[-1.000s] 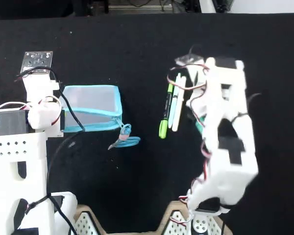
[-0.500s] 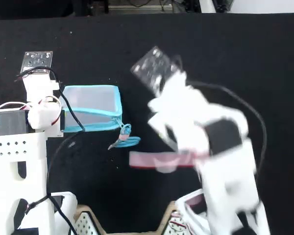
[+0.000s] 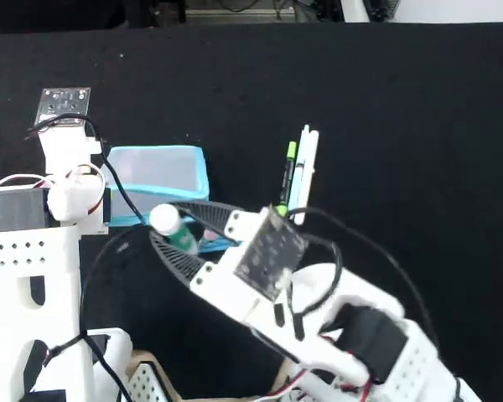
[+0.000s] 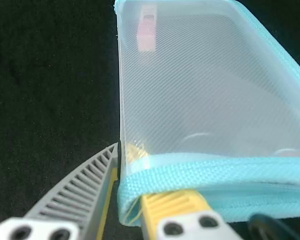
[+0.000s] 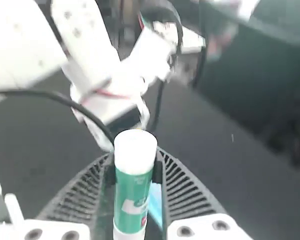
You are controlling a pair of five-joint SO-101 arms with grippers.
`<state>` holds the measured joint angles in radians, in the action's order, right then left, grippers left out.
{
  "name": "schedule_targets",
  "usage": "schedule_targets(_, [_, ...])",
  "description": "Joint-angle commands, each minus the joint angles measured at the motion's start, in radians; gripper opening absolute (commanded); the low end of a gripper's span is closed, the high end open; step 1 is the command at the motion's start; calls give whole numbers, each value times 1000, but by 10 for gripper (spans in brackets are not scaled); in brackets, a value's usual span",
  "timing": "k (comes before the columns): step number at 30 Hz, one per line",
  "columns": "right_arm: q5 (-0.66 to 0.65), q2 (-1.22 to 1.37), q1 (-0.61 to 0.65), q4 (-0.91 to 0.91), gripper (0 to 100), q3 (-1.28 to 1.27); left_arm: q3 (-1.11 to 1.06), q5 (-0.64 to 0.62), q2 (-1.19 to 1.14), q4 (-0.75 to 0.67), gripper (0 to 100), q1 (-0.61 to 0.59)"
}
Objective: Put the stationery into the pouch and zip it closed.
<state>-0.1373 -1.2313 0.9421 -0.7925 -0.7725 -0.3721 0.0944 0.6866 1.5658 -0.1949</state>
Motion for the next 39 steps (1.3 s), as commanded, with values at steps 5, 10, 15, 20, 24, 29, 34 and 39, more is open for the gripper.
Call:
schedule_targets(5, [5,-113,37,506,11,-354,-8,-9,8,3,30,-5])
schedule_targets(10, [5,-111,-32,819,11,-550,-8,-9,8,3,30,-5])
schedule_targets(15, [5,-111,-106,1036,11,-665,-8,-9,8,3,30,-5])
schedule_targets(20, [5,-110,-123,1073,11,-693,-7,-9,8,5,30,-5])
schedule_targets(24, [5,-51,-130,1080,11,-694,-5,-9,8,8,30,-5])
schedule_targets(29, [5,133,-184,1117,11,-648,-5,-9,8,8,30,-5])
schedule_targets(34, [-5,271,-186,1240,11,-628,-4,-9,8,8,30,-5])
schedule_targets(39, [-152,278,-103,1174,13,-648,-4,-9,8,8,30,-5])
